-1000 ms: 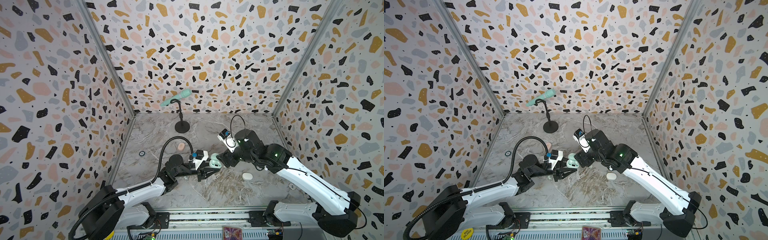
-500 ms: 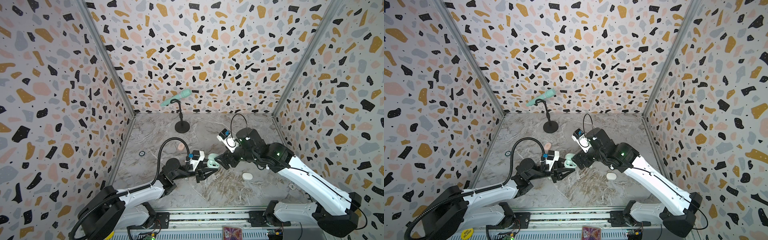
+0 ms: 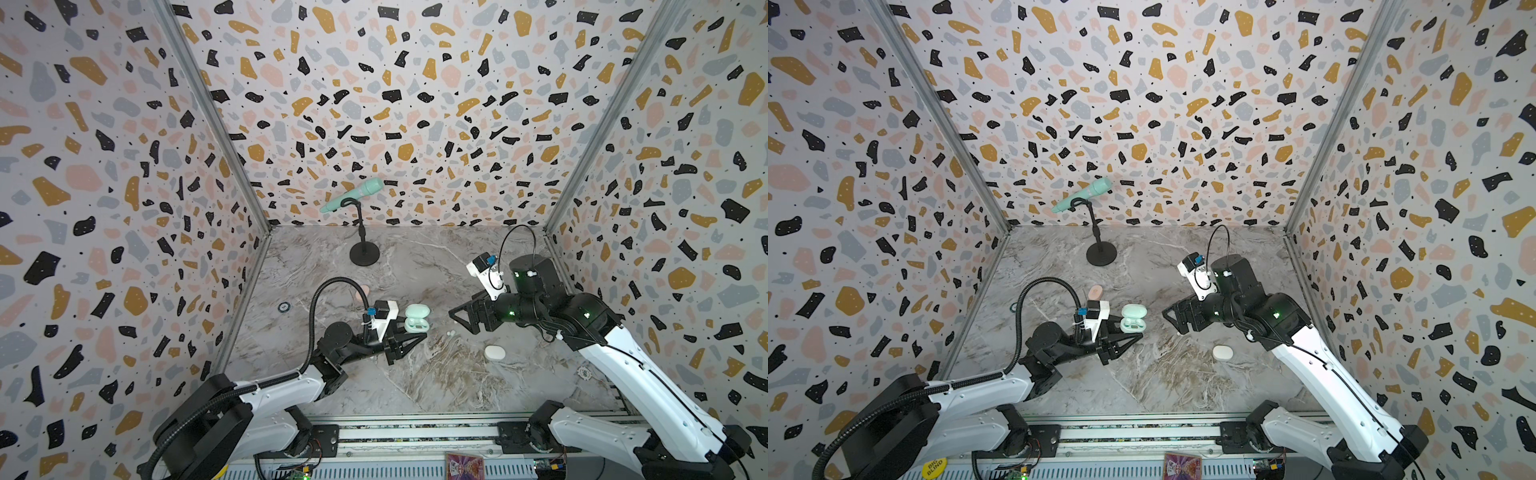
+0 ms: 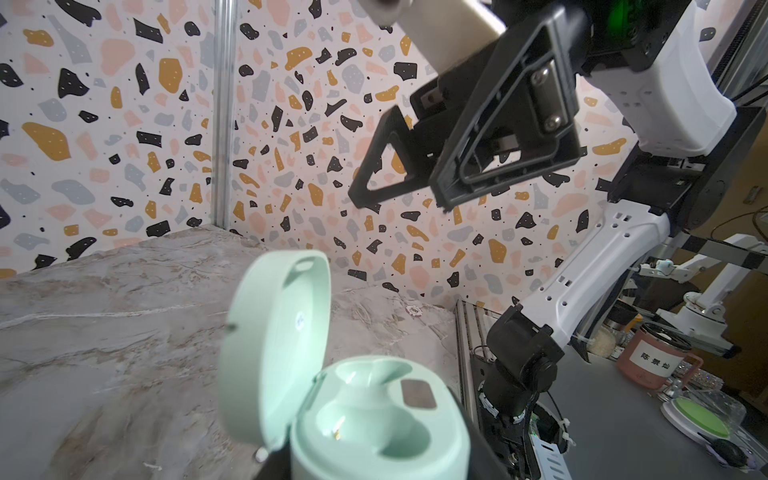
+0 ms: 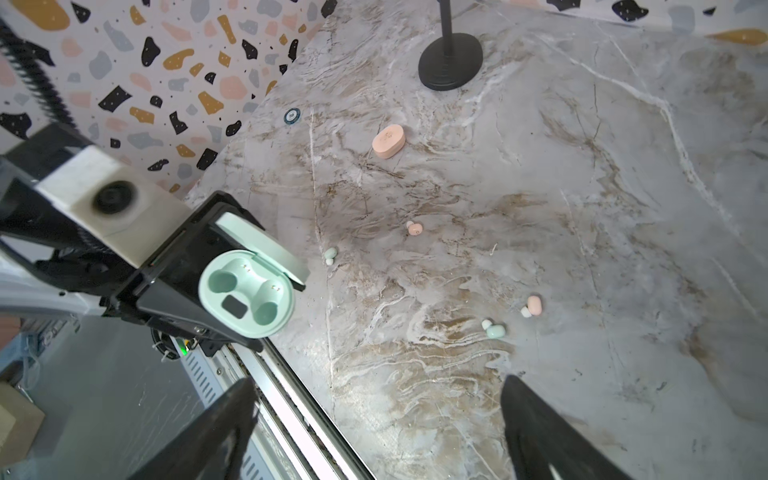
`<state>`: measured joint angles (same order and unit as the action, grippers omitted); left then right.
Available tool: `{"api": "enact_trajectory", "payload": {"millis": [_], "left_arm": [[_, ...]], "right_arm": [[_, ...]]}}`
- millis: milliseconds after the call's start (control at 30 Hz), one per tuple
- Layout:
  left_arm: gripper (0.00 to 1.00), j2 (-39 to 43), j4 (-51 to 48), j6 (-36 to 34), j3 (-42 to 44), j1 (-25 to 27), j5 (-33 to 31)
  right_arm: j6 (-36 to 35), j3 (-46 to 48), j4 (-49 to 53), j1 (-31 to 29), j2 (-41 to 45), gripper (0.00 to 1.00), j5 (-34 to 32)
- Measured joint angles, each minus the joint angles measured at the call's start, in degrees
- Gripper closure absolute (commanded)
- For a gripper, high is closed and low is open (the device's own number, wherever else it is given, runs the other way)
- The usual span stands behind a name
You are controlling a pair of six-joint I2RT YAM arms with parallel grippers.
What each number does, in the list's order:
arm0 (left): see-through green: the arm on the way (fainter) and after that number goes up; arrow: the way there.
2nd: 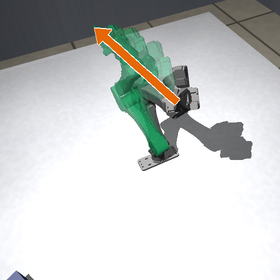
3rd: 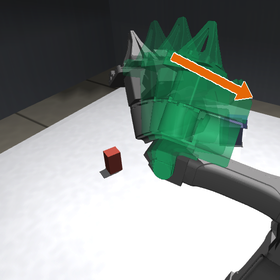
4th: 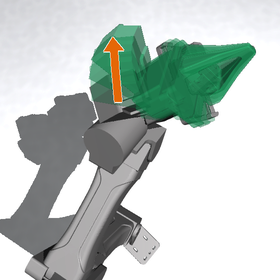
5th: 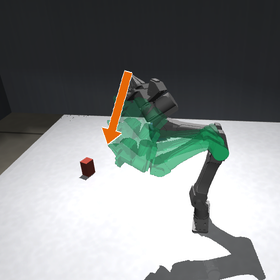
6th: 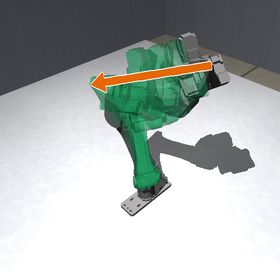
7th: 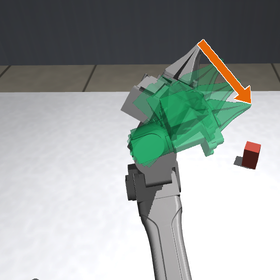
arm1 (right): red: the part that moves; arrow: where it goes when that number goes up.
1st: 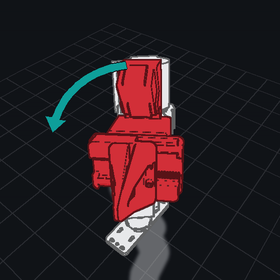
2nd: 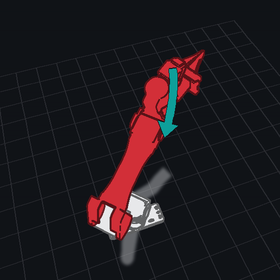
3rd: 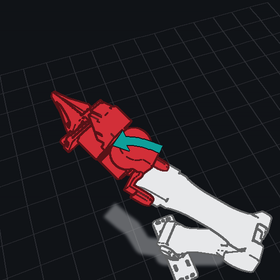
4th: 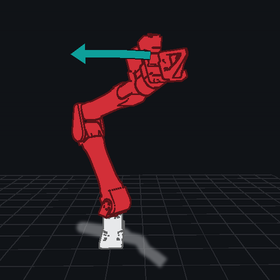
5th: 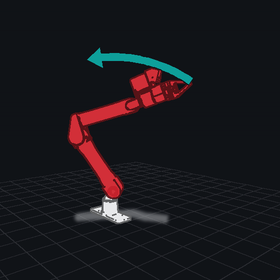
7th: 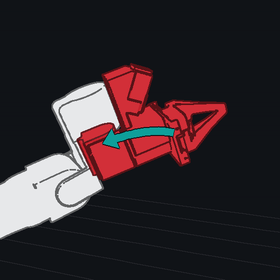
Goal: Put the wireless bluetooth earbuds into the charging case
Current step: 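Draw the right gripper back from the case over the table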
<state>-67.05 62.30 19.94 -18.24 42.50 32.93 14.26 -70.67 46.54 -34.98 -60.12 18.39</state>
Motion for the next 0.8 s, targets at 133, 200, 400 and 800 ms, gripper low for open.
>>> {"api": "enact_trajectory", "payload": {"millis": [133, 200, 400, 800], "left_arm": [[0.69, 1.46, 0.44, 0.04, 0.7, -0.52, -1.09], [0.69, 1.81, 0.92, 0.0, 1.11, -0.72, -1.75], [0.7, 1.88, 2.12, -0.04, 2.36, -1.05, -3.39], [0.7, 2.34, 4.07, -0.22, 3.91, -1.92, -4.94]], "right_arm": [[4.59, 7.13, -2.54, 2.89, -1.53, 0.07, -0.28], [7.15, 11.02, -4.63, 4.11, -2.64, 0.07, -0.02], [15.85, 22.36, -13.27, 5.73, -7.41, 0.09, 0.94], [23.67, 25.53, -26.71, 5.62, -22.38, 0.19, -0.48]]}}
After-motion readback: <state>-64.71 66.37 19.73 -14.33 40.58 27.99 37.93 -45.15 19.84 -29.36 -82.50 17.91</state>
